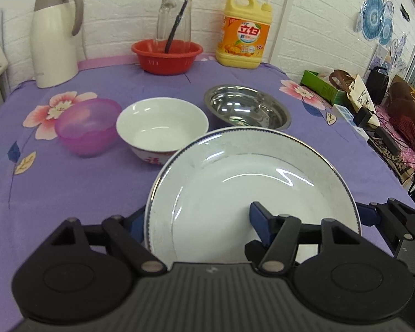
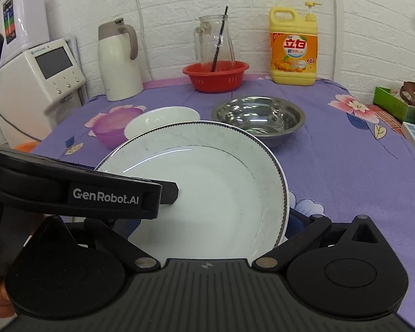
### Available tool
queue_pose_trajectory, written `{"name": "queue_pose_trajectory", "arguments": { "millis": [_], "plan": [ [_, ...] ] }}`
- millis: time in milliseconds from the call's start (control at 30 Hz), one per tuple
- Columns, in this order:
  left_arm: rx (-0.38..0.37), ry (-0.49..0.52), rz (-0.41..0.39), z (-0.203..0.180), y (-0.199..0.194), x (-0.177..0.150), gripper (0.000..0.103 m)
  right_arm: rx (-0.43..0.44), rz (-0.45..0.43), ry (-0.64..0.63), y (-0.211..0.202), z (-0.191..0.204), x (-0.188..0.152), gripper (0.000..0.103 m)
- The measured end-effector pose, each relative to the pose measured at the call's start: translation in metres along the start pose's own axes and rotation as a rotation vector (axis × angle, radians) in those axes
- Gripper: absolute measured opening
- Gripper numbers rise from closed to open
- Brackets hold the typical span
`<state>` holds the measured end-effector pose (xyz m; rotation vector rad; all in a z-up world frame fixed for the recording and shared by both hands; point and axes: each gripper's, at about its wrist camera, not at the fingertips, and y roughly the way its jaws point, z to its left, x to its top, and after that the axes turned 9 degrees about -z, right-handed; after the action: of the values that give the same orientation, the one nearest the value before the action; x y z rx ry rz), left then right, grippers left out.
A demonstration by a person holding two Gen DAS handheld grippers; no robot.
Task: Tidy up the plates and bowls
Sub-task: 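Carry the deep plate onto the floral plate and open the left tool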
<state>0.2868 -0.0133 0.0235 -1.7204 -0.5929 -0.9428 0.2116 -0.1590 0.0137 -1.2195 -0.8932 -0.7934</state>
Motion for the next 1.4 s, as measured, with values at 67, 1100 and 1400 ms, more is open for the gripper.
{"name": "queue_pose_trajectory", "arguments": {
  "millis": [67, 1100, 1400],
  "plan": [
    [0.021, -0.006, -0.020, 0.008, -0.023, -0.005, 0.064, 0.025, -0.019, -0.008, -0.012, 0.015, 0.001, 0.103],
    [0.133, -0.167, -0.138, 0.092, -0.147, -0.121, 0.070, 0.231, 0.059, -0.142, -0.053, 0.133, -0.076, 0.103],
    [0.115, -0.116, -0.098, 0.091, -0.153, -0.116, 0.071, 0.236, 0.049, -0.112, -0.055, 0.123, -0.074, 0.103]
  ]
}}
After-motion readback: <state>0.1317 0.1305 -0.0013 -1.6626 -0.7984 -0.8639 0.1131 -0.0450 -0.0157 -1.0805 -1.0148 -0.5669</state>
